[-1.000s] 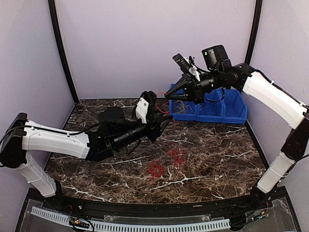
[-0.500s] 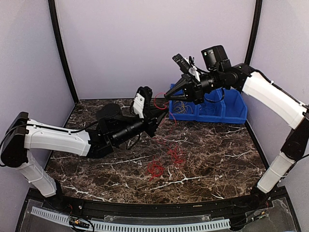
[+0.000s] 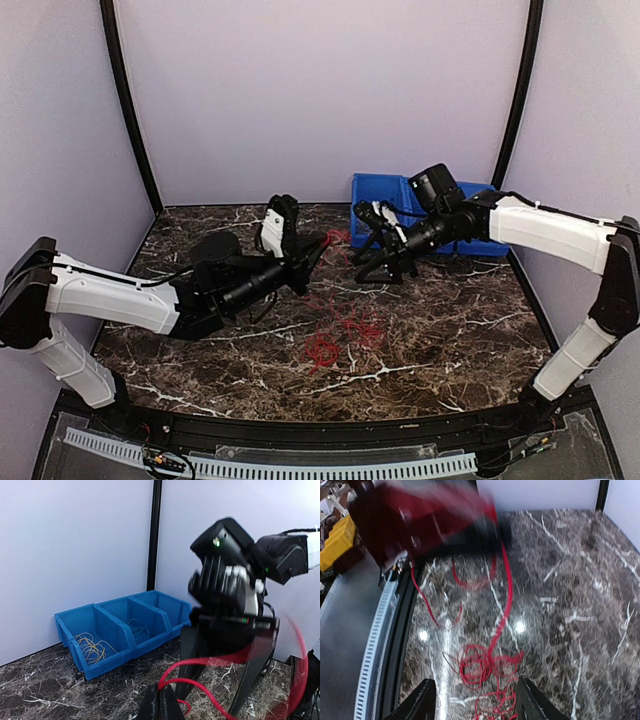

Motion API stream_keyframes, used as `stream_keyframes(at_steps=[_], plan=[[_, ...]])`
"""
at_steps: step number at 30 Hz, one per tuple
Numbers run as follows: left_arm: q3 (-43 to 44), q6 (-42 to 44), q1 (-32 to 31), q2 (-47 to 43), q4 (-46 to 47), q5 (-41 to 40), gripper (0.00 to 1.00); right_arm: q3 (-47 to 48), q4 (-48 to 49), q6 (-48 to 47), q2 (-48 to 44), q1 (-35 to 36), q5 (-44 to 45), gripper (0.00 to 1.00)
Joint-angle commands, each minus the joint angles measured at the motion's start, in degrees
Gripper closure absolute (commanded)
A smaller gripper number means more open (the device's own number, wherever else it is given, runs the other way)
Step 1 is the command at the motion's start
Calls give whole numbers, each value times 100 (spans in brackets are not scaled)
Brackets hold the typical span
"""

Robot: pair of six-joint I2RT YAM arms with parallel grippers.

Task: Untangle the cables

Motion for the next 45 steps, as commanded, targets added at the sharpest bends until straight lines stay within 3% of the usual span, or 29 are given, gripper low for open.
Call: stream_keyframes(at_steps=[1,10,13,15,19,20,25,31,35,38,41,45], plan=[[-312,-221,5,-562,305,-466,100,-879,735,-315,186,-36,858,42],[-735,-359,5,-1051,272,-899,100,-1133,877,-462,1411,272,1571,37],[-861,-345,5,-1222,231,-1010,100,-1156,1091,-227,1703,301,1789,44],[-928,-325,5,-1493,154,-1113,100,-1157,1148,-124,1826,298,1924,55],[-965,-113,4,-2094,-191,-1339,100,-1198,1080,-173,2037,301,1983,99],[-914,28,4,-2218,-286,-1438,100,-1204,1051,-164,2088,297,1983,100],[-285,1081,5,-3230,-1333,-1978,100,-1099,903,-70,2302,272,2140,100],[1299,2432,5,-3948,-2253,-2444,100,-974,732,62,2526,169,2122,100],[1908,2768,5,-4044,-2578,-2472,100,-981,698,88,2528,125,2053,100],[1889,2599,5,-4044,-2645,-2451,100,-937,595,38,2353,122,1863,100],[1627,2259,5,-4021,-2733,-2329,100,-821,409,-67,1963,126,1752,81],[1226,1719,5,-3953,-2845,-2107,100,-565,-17,-309,1304,118,1695,65]])
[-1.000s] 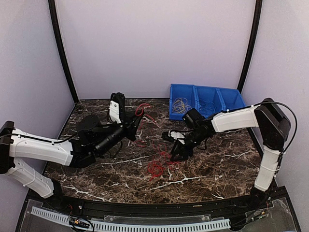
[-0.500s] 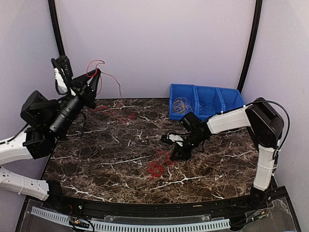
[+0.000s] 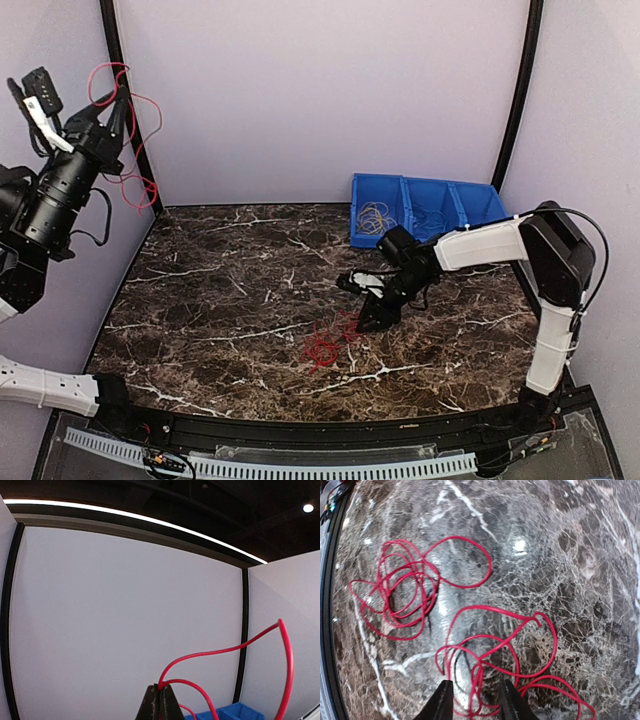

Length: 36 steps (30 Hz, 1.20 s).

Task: Untangle the cables

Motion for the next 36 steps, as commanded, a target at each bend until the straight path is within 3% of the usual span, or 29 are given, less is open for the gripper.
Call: stream_keyframes(at_steps=[1,6,10,18,30,36], plan=[[-463,-614,2,247,-432,320,100,437,-638,-318,-872,-47,-64,63],[-841,-1055,2,612,-558,789,100,938,-1269,-600,-1447,-87,-259,54],[-898,-1307,2,1027,-624,1371,100,1470,-1607,-613,-1634,-103,-564,51],[-895,-1715,2,1845,-296,2296,100,2187,-1110,-37,-2065,-99,-1816,40],[-771,-2302,2,2782,63,2969,100,3363,-1443,-86,-1795,116,-2449,34],[-691,-2385,2,2980,102,3070,100,3380,-1476,-68,-1832,160,-2553,39]])
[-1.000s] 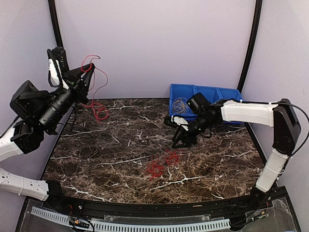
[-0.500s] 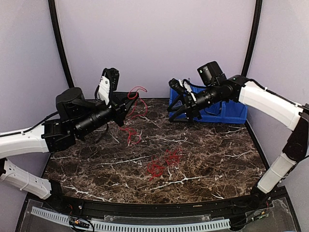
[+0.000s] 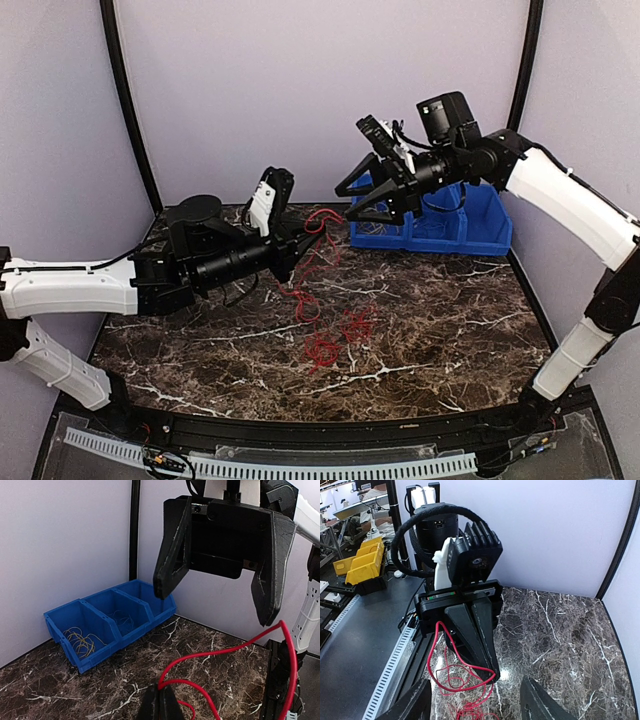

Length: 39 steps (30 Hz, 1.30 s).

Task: Untangle the cables

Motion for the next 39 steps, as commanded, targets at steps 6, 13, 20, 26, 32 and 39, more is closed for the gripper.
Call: stream_keyframes(at_steps=[6,13,20,26,32,39], plan=[[210,-181,2,94,271,196,100,46,-568,-562,-10,116,-448,39],[216,-229,2,174,315,188,100,-51,-438,-309,-28,268,-225,42],[247,-250,2,265,309,145,100,-84,71,336,83,277,34,70],[230,-300,2,345,230,30,100,98,105,524,128,164,141,100],[-146,-244,2,544,264,-414,99,554,230,909,44,-473,-274,100],[-701,-375,11,1232,641,-452,98,754,527,1396,-79,-1281,-712,100]])
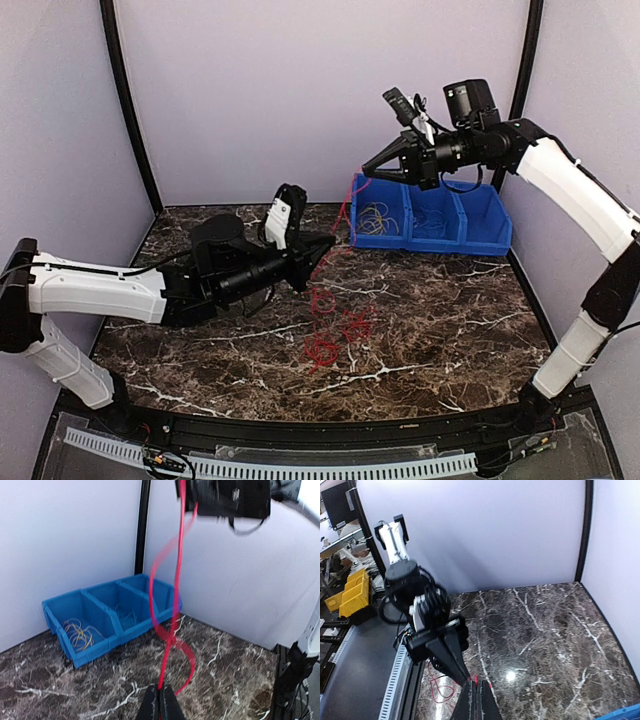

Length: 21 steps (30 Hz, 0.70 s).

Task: Untangle the cables

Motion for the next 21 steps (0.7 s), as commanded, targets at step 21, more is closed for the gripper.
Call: stream_keyframes(at_steps=[21], plan=[[-995,-481,30,1537,135,52,73,-219,1580,1034,-509,-2615,-551,100]])
